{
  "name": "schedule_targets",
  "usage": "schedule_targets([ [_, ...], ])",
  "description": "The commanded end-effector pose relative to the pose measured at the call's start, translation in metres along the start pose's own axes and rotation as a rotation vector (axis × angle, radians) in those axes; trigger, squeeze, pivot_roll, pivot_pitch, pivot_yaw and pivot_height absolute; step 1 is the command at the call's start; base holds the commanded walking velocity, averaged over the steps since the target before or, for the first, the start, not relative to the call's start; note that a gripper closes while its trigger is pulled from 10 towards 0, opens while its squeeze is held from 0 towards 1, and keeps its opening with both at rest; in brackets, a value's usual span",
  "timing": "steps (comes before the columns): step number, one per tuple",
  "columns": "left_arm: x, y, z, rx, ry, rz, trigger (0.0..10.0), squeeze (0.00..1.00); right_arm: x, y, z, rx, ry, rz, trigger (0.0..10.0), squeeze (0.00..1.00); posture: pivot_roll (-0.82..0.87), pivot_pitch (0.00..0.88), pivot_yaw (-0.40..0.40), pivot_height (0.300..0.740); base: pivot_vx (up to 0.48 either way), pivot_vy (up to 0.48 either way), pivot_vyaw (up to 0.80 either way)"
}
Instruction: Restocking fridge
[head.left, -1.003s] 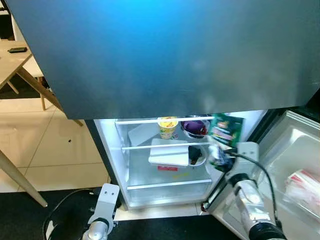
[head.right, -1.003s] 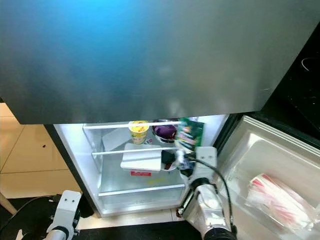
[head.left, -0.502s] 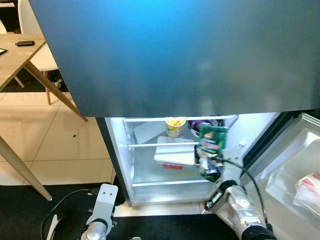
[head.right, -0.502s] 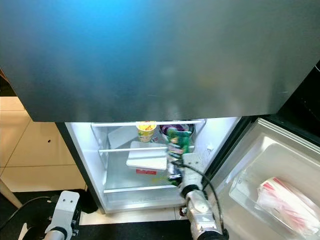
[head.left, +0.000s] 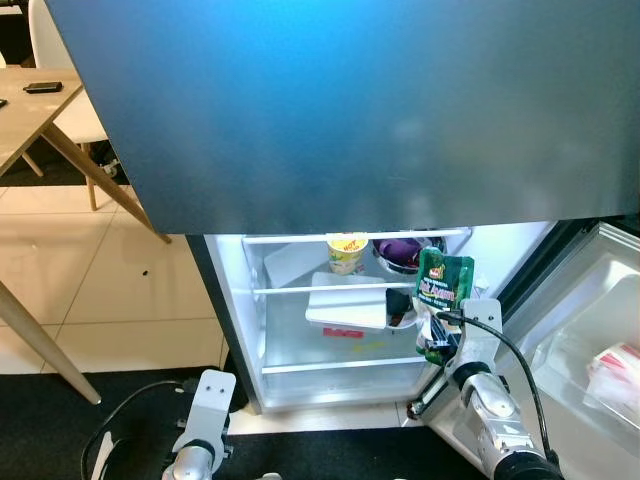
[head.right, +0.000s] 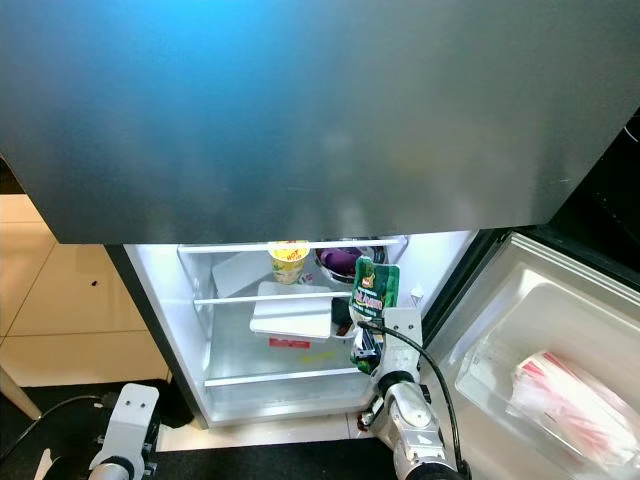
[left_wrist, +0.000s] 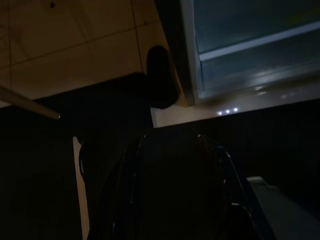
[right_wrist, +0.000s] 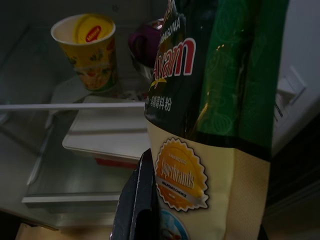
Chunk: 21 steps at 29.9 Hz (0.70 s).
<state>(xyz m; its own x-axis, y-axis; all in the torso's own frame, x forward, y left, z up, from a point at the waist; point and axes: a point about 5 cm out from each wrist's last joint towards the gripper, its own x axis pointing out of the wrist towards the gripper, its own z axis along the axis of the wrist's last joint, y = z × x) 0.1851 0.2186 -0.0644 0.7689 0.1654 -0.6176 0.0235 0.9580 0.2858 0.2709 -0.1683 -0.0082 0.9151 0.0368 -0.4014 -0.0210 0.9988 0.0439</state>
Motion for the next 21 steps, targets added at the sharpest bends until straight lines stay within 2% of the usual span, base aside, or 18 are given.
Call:
schedule_targets([
  [1,-0.0017,0.0034,-0.0055,0.003,0.016,0.005,10.0,0.0,0.0,-0.0017,0.0015,0.008,-0.009,-0.01,10.0,0.0,-0.01,0.039,-0.042,0.662,0.0,0.0,0.0],
  [12,-0.0018,0.0041,-0.0058,0.007,0.016,0.002,10.0,0.0,-0.0003,-0.0026,0.0011,0.01,-0.01,-0.018,10.0,0.0,-0.01,0.042,-0.039,0.602,0.0,0.0,0.0],
  [21,-0.0016,0.0041,-0.0054,0.01,0.014,0.002,10.0,0.0,-0.0006,-0.0032,0.0009,0.011,-0.01,-0.019,10.0,0.0,-0.01,0.047,-0.039,0.572,0.0,0.0,0.0],
])
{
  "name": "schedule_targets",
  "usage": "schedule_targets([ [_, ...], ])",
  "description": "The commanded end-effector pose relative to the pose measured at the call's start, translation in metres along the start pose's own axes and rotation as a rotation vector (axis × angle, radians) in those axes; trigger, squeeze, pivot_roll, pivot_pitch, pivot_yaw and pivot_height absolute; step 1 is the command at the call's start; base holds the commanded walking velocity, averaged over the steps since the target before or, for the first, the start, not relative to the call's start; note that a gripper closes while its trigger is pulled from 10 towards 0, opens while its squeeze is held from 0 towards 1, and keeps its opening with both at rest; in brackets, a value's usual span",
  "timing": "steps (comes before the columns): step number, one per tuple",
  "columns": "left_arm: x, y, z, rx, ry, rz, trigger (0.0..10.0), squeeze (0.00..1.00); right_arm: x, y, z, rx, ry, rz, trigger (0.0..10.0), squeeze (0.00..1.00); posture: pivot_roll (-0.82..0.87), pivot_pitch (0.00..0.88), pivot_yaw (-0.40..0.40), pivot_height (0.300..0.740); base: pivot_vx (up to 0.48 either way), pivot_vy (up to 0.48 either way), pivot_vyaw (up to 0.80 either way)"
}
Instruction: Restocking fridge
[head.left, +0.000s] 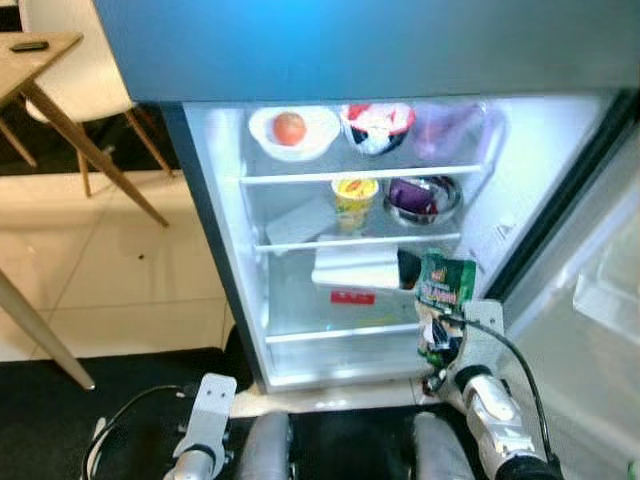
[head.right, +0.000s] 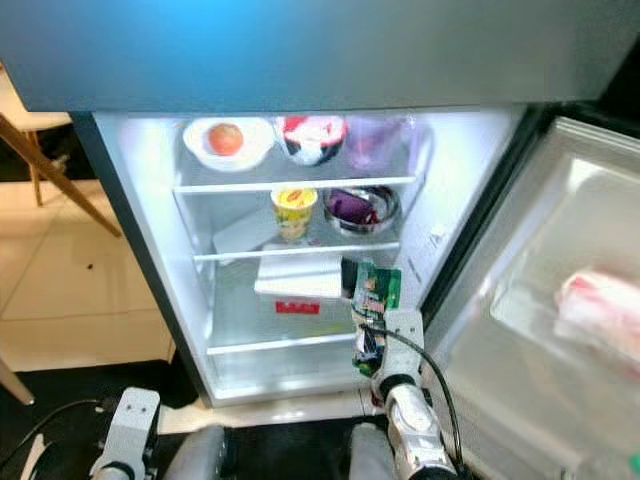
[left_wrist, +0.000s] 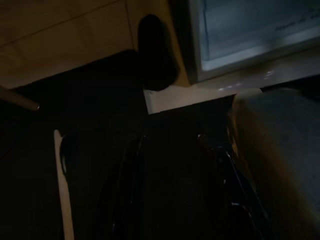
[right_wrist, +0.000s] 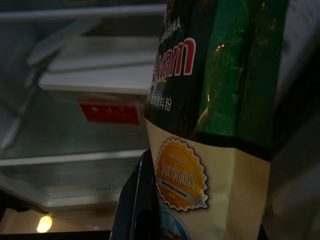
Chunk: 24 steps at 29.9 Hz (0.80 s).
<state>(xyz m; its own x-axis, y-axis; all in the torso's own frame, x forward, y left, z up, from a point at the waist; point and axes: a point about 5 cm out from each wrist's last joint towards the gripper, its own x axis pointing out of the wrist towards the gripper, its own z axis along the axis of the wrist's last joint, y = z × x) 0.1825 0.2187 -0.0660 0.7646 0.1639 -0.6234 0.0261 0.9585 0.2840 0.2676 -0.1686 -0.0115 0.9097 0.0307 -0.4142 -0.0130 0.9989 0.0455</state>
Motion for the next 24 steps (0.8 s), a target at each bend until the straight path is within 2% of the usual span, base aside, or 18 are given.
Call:
schedule_targets([
  [1,-0.001,0.004,-0.003,0.009,0.007,0.005,10.0,0.0,0.001,-0.003,0.005,0.006,-0.024,-0.012,10.0,0.0,-0.01,0.047,-0.039,0.572,0.0,0.0,0.0],
  [11,-0.002,0.005,-0.004,0.014,0.003,0.004,10.0,0.0,0.001,0.002,0.006,0.003,-0.035,0.001,10.0,0.0,0.01,0.074,-0.037,0.537,0.0,0.0,0.0],
  [18,-0.005,0.017,-0.008,0.024,-0.005,0.026,10.0,0.0,0.006,0.015,0.015,-0.023,-0.059,0.036,10.0,0.0,0.05,0.116,-0.028,0.507,0.0,0.0,0.0],
  [19,-0.004,0.025,-0.002,0.019,-0.03,0.04,10.0,0.0,0.01,0.018,0.022,-0.019,-0.07,0.036,10.0,0.0,0.06,0.134,-0.012,0.497,0.0,0.0,0.0],
  [24,-0.001,0.034,0.014,0.027,-0.085,0.044,10.0,0.0,0.019,0.018,0.037,0.005,-0.091,0.008,10.0,0.0,0.07,0.148,0.013,0.472,0.0,0.0,0.0],
])
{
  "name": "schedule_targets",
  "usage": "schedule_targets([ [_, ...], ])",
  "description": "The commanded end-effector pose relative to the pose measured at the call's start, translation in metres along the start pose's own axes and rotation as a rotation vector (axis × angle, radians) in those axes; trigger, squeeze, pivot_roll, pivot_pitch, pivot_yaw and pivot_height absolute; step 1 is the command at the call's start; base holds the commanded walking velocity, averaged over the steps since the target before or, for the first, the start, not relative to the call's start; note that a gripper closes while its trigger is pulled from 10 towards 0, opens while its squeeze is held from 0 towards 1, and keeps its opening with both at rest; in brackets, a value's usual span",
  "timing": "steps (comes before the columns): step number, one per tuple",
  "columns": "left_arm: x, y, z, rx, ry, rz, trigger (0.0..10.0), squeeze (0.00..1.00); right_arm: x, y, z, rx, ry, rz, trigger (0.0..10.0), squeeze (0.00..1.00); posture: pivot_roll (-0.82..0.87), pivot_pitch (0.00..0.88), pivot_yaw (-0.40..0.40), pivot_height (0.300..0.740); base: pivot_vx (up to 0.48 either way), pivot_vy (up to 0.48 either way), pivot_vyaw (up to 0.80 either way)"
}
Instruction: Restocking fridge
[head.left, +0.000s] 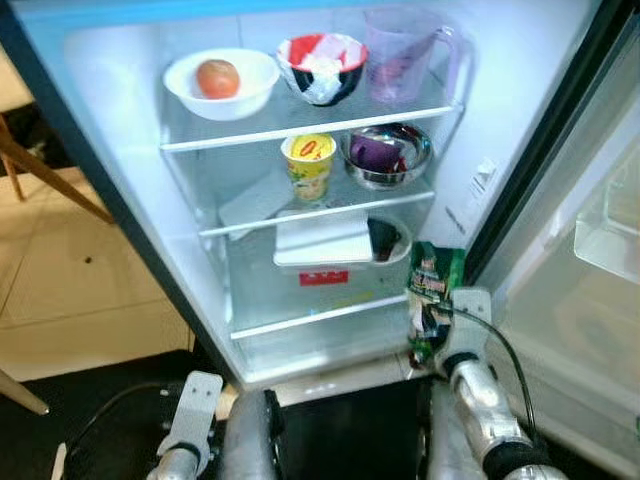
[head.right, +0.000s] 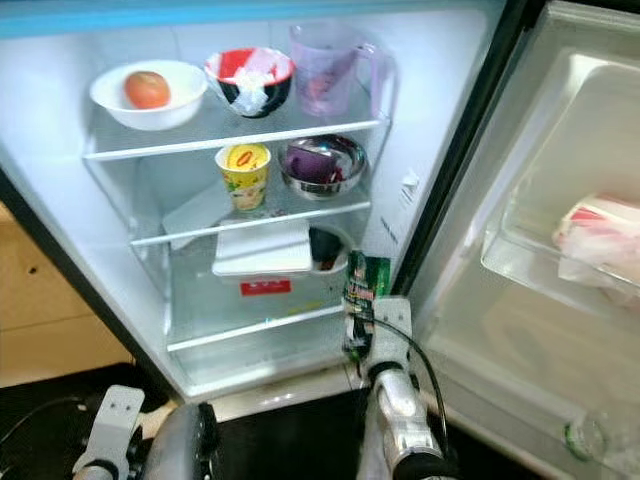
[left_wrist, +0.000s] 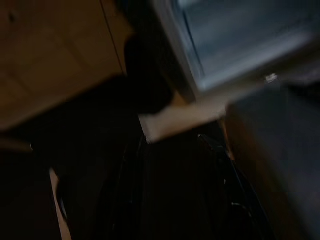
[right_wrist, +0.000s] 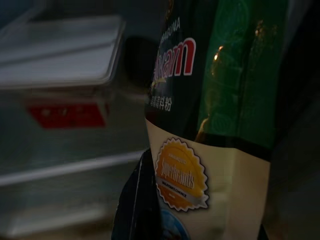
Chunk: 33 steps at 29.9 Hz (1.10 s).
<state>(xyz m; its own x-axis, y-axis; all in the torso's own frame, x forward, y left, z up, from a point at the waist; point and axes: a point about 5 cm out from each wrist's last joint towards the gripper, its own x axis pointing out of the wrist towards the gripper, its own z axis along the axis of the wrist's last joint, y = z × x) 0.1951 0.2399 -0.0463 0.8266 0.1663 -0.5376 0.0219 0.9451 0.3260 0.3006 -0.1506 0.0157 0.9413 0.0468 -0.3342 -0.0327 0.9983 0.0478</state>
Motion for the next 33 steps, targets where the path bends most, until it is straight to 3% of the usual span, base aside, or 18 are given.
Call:
schedule_targets([
  [1,0.0,0.01,-0.001,-0.003,0.006,0.015,10.0,0.0,0.001,-0.001,0.003,0.021,-0.015,-0.022,10.0,0.0,0.07,0.15,0.016,0.462,0.0,0.0,0.0],
  [10,0.002,0.026,0.024,-0.001,-0.083,0.027,10.0,0.0,0.017,-0.004,0.032,0.114,-0.06,-0.049,10.0,0.0,0.13,0.186,0.056,0.428,0.0,0.0,0.0],
  [21,-0.017,0.054,0.027,0.03,-0.112,0.046,10.0,0.0,0.028,0.009,0.056,-0.068,-0.1,0.015,10.0,0.0,0.19,0.282,0.097,0.428,0.0,0.0,0.0],
  [25,-0.023,0.06,0.038,0.033,-0.137,0.049,10.0,0.0,0.03,0.008,0.061,-0.051,-0.105,0.012,10.0,0.0,0.21,0.308,0.106,0.428,0.0,0.0,0.0],
  [29,-0.029,0.063,0.052,0.041,-0.174,0.033,10.0,0.0,0.036,0.004,0.081,0.002,-0.134,-0.023,10.0,0.0,0.23,0.344,0.123,0.428,0.0,0.0,0.0],
  [33,-0.039,0.066,0.061,0.044,-0.19,0.03,10.0,0.0,0.04,0.006,0.1,-0.037,-0.17,-0.025,10.0,0.0,0.27,0.387,0.131,0.428,0.0,0.0,0.0],
])
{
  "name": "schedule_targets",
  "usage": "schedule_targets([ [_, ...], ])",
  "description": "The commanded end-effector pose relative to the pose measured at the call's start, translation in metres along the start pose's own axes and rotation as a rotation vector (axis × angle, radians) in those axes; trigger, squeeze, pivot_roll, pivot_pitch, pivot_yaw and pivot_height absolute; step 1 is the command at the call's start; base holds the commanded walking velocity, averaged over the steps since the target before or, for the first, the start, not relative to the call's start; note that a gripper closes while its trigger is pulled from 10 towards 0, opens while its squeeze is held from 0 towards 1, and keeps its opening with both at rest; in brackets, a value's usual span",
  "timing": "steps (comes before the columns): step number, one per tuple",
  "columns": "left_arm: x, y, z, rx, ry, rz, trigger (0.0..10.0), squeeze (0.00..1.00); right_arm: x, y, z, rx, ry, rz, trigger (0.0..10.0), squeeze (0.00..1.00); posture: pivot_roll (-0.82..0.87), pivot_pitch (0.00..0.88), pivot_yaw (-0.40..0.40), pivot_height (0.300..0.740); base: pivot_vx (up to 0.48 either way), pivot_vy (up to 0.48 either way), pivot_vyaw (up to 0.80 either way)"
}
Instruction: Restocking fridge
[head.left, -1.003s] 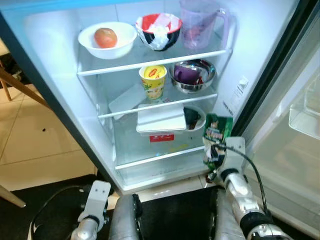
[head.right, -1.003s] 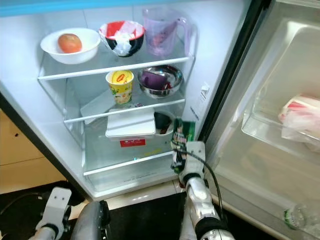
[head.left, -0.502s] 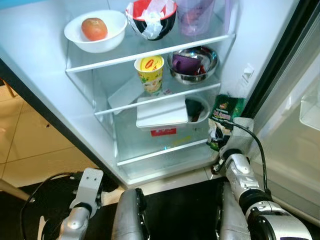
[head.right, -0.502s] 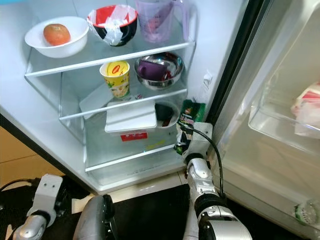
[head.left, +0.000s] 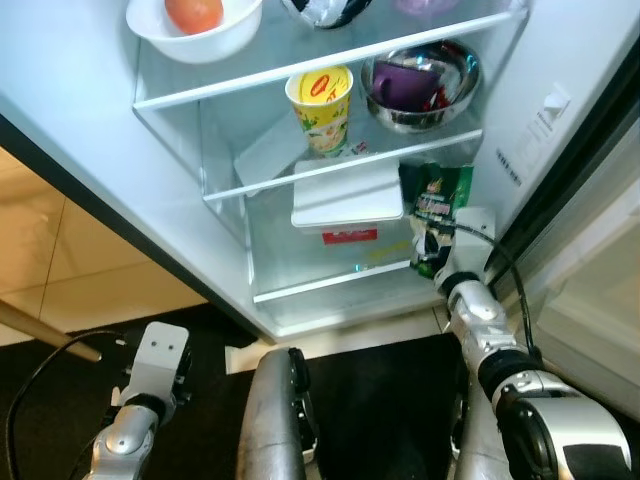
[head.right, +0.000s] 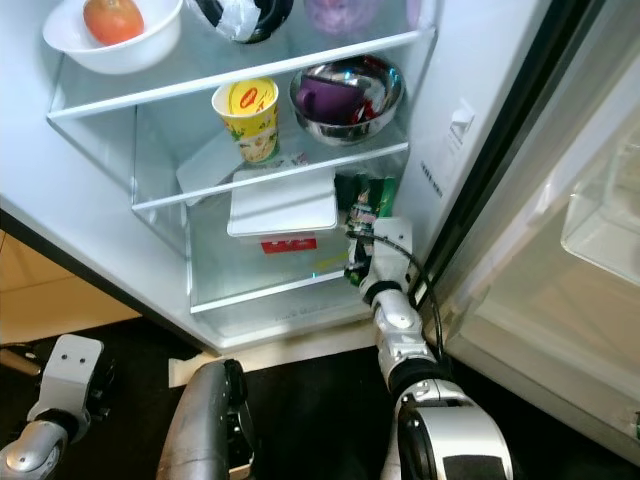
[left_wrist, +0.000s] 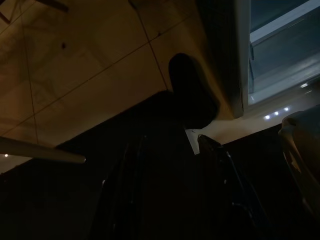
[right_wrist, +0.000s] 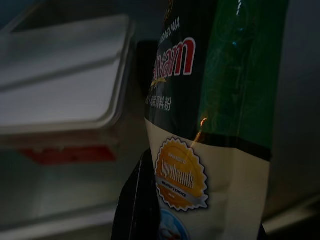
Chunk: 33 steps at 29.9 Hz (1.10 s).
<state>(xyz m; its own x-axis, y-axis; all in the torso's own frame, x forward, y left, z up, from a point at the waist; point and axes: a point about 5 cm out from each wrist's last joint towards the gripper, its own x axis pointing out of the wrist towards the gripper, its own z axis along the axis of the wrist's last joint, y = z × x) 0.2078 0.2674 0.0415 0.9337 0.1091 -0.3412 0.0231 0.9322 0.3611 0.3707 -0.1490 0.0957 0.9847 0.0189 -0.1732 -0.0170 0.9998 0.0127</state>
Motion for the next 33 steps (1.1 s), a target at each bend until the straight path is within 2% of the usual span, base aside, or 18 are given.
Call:
schedule_targets([
  [1,-0.011,0.012,-0.004,0.011,0.04,0.011,10.0,0.0,0.002,0.003,0.006,-0.022,-0.013,0.0,10.0,0.0,0.27,0.397,0.131,0.428,0.0,0.0,0.0],
  [4,-0.018,0.013,-0.002,0.011,0.042,0.01,10.0,0.0,0.007,0.003,0.02,-0.033,-0.046,-0.006,10.0,0.0,0.29,0.413,0.13,0.428,0.0,0.0,0.0],
  [12,-0.032,0.017,-0.001,0.022,0.064,0.01,10.0,0.0,0.015,0.002,0.05,0.023,-0.112,-0.04,10.0,0.0,0.33,0.446,0.136,0.428,0.0,0.0,0.0],
  [17,-0.043,0.023,0.002,0.031,0.077,0.022,10.0,0.0,0.022,0.002,0.082,0.112,-0.165,-0.07,10.0,0.0,0.36,0.466,0.127,0.428,0.0,0.0,0.0],
  [24,-0.048,0.023,0.004,0.03,0.087,0.023,10.0,0.0,0.025,0.0,0.103,0.174,-0.212,-0.089,10.0,0.0,0.38,0.473,0.122,0.428,0.0,0.0,0.0],
  [26,-0.052,0.02,0.004,0.031,0.094,0.019,10.0,0.0,0.026,-0.004,0.115,0.255,-0.235,-0.114,10.0,0.0,0.4,0.472,0.122,0.428,0.0,0.0,0.0],
  [27,-0.052,0.02,0.004,0.031,0.094,0.019,10.0,0.0,0.026,-0.004,0.115,0.255,-0.235,-0.114,10.0,0.0,0.4,0.472,0.122,0.428,0.0,0.0,0.0],
  [28,-0.053,0.019,0.005,0.032,0.096,0.018,10.0,0.0,0.026,-0.006,0.119,0.294,-0.241,-0.123,10.0,0.0,0.4,0.473,0.122,0.428,0.0,0.0,0.0],
  [30,-0.053,0.019,0.005,0.032,0.096,0.018,10.0,0.0,0.026,-0.006,0.119,0.294,-0.241,-0.123,10.0,0.0,0.4,0.473,0.122,0.428,0.0,0.0,0.0],
  [31,-0.056,0.019,0.005,0.031,0.103,0.017,10.0,0.0,0.027,-0.009,0.131,0.418,-0.263,-0.124,10.0,0.0,0.41,0.472,0.121,0.428,0.0,0.0,0.0],
  [32,-0.056,0.019,0.005,0.031,0.103,0.017,10.0,0.0,0.027,-0.009,0.131,0.418,-0.263,-0.124,10.0,0.0,0.41,0.472,0.121,0.428,0.0,0.0,0.0],
  [33,-0.057,0.019,0.005,0.031,0.106,0.018,10.0,0.0,0.027,-0.009,0.138,0.466,-0.278,-0.115,10.0,0.0,0.41,0.471,0.12,0.428,0.0,0.0,0.0],
])
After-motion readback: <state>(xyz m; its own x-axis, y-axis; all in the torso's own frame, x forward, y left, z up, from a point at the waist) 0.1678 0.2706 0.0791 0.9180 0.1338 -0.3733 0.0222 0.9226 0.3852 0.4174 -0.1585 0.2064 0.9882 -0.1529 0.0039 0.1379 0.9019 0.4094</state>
